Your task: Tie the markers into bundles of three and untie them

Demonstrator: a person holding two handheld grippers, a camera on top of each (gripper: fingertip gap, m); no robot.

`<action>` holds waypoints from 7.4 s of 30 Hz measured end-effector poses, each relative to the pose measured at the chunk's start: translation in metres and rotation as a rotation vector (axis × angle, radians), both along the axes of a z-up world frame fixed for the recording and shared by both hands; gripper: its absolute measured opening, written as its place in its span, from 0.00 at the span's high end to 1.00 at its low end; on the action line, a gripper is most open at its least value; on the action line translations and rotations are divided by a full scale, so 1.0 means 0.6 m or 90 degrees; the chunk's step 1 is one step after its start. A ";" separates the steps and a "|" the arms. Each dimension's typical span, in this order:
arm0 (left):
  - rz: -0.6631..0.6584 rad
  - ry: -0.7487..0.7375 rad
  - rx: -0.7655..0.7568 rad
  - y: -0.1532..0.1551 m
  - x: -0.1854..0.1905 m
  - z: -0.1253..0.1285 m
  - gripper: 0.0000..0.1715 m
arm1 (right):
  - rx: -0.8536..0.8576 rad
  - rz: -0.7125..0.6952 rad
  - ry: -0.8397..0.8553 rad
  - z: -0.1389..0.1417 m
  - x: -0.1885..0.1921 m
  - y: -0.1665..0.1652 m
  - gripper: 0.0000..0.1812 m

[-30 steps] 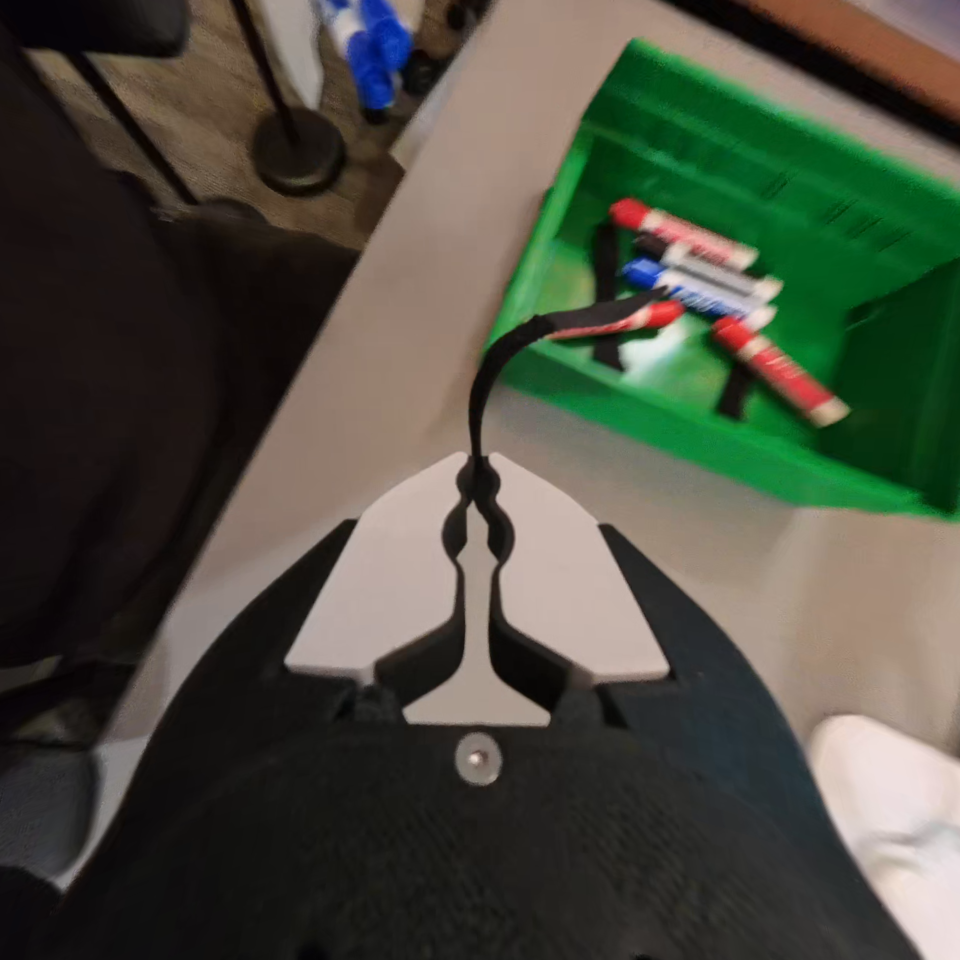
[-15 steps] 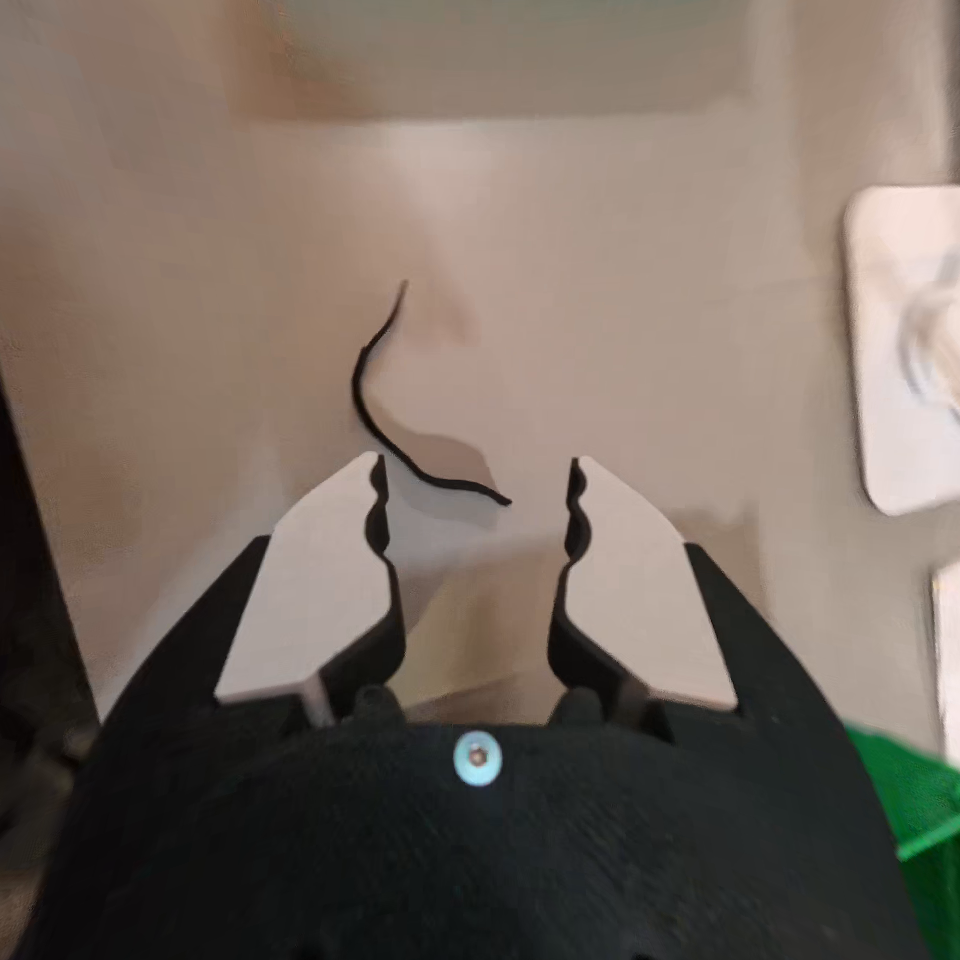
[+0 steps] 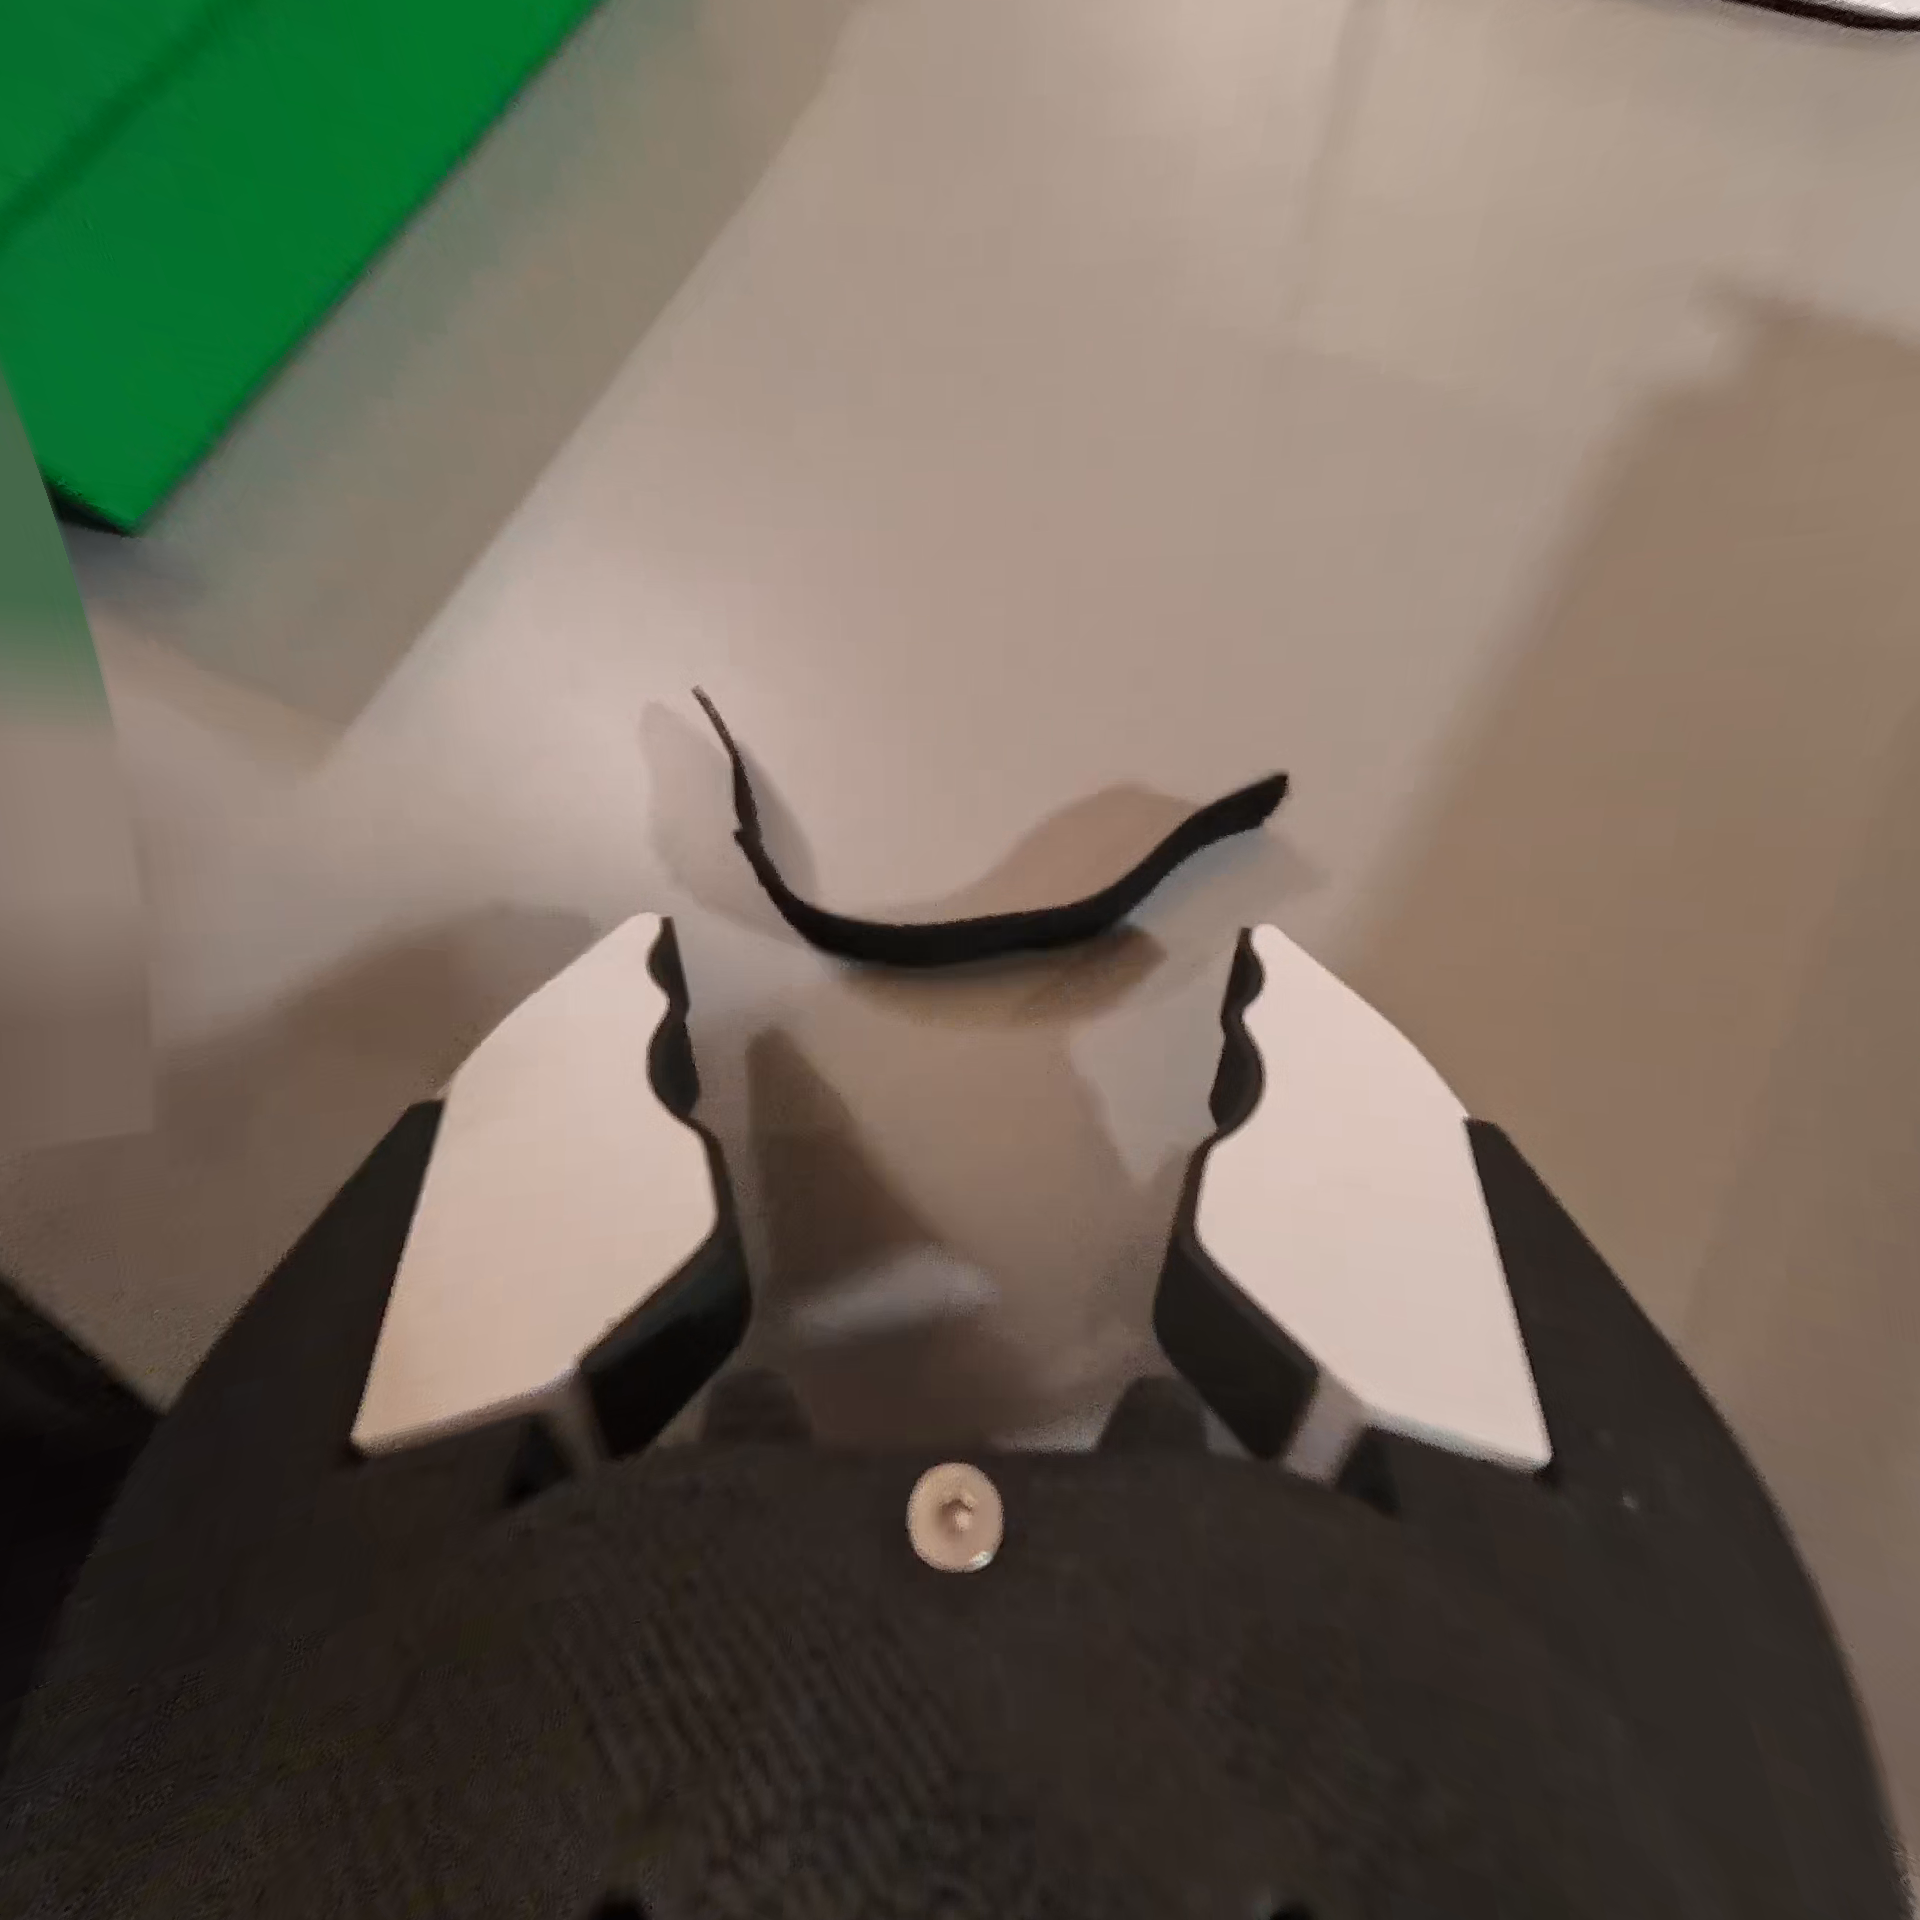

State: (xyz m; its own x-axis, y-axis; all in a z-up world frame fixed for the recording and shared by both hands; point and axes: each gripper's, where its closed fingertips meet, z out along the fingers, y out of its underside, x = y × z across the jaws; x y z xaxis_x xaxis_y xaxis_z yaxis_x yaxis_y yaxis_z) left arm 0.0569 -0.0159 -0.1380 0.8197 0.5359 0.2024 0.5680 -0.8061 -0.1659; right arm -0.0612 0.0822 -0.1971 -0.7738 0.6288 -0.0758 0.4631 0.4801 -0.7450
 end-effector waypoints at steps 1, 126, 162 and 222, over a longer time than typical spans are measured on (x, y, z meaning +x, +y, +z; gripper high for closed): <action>0.001 0.000 0.000 0.000 -0.001 0.000 0.75 | 0.017 0.004 -0.002 -0.007 -0.005 -0.008 0.45; 0.103 -0.048 0.015 -0.068 0.041 -0.024 0.75 | 0.373 0.904 0.042 -0.024 0.124 -0.024 0.72; 0.022 -0.086 0.026 0.000 0.050 -0.054 0.74 | -0.344 0.571 -0.111 0.154 0.180 -0.137 0.72; -0.013 -0.086 0.020 0.026 0.052 -0.065 0.74 | -0.363 0.592 -0.294 0.155 0.181 -0.126 0.66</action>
